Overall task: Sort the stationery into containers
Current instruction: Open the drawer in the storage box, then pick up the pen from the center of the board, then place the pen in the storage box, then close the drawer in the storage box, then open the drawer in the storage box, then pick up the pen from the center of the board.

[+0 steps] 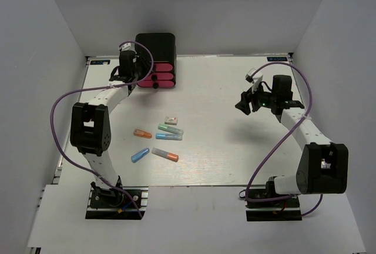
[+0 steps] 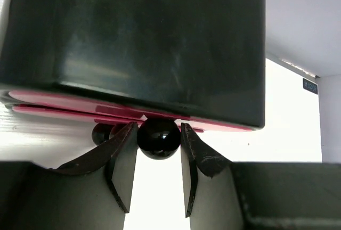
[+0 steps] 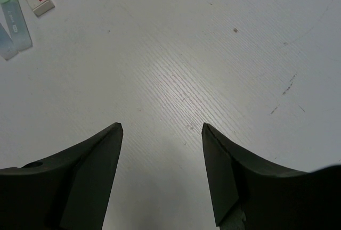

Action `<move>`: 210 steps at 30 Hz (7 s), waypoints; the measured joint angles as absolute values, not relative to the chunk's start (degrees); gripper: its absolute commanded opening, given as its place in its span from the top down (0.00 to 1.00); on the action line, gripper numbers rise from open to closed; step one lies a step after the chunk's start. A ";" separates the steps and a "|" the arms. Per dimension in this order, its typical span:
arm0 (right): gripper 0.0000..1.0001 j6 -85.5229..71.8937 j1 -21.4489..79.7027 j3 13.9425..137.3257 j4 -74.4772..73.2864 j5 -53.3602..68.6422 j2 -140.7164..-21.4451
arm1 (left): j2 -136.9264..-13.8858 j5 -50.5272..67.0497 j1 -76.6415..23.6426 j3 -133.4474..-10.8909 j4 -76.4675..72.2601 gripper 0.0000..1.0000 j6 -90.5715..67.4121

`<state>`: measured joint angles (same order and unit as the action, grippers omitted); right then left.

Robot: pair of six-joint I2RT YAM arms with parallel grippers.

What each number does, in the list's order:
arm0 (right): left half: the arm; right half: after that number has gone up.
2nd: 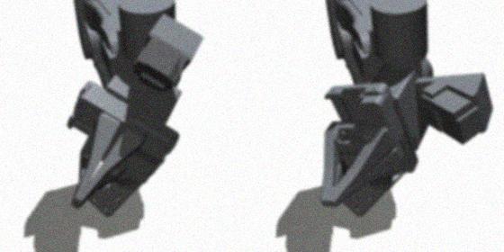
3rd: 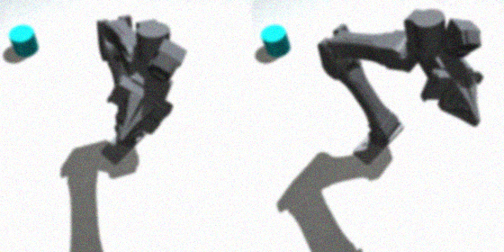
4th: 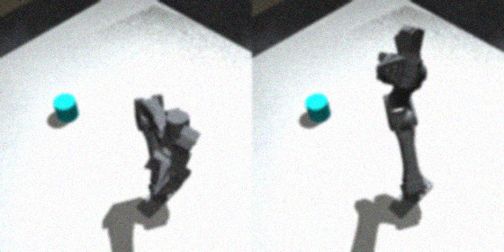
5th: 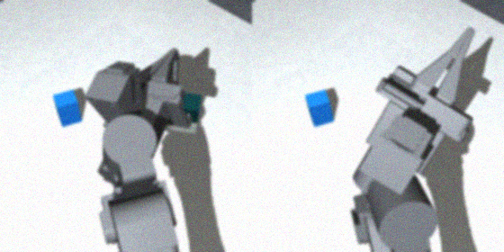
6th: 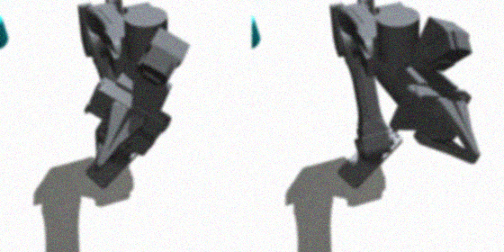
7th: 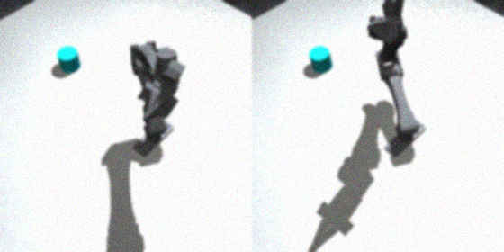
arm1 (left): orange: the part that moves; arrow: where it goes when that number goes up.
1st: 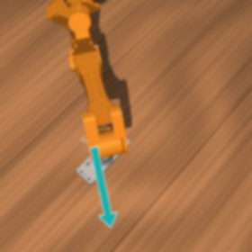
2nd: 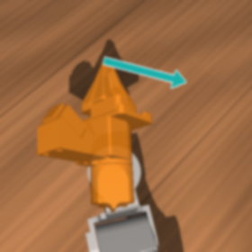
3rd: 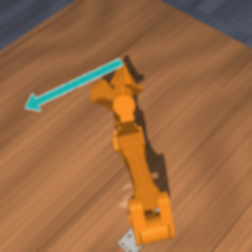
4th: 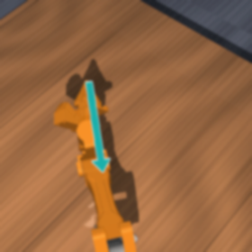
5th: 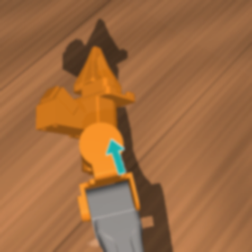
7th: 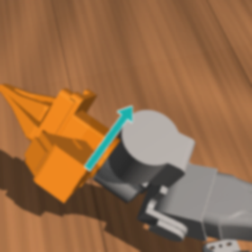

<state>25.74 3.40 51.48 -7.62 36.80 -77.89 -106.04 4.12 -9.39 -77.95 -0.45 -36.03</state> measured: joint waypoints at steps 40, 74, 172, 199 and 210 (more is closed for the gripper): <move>0.29 34.98 42.39 83.13 -4.64 24.91 -120.84 | -51.20 -1.50 -8.47 -37.39 23.03 0.16 -36.16; 0.96 37.71 44.88 81.06 -3.20 24.45 -114.54 | -43.07 -0.64 -8.47 -26.57 26.59 0.14 -52.64; 0.89 32.67 29.95 61.67 3.55 12.16 -86.59 | -112.73 7.57 -7.94 -70.59 -9.96 0.40 -67.51; 0.38 44.38 34.04 64.79 -4.89 39.83 -96.90 | -96.23 9.45 -8.73 -49.01 -14.13 0.17 -65.76; 0.46 35.83 43.99 70.00 -3.03 35.35 -109.93 | -73.30 4.89 -7.99 -45.01 1.17 0.17 -58.28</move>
<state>35.83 43.99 70.00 -3.03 35.35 -109.93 -73.30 4.89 -7.99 -45.01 1.17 -58.28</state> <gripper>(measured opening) 0.549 0.848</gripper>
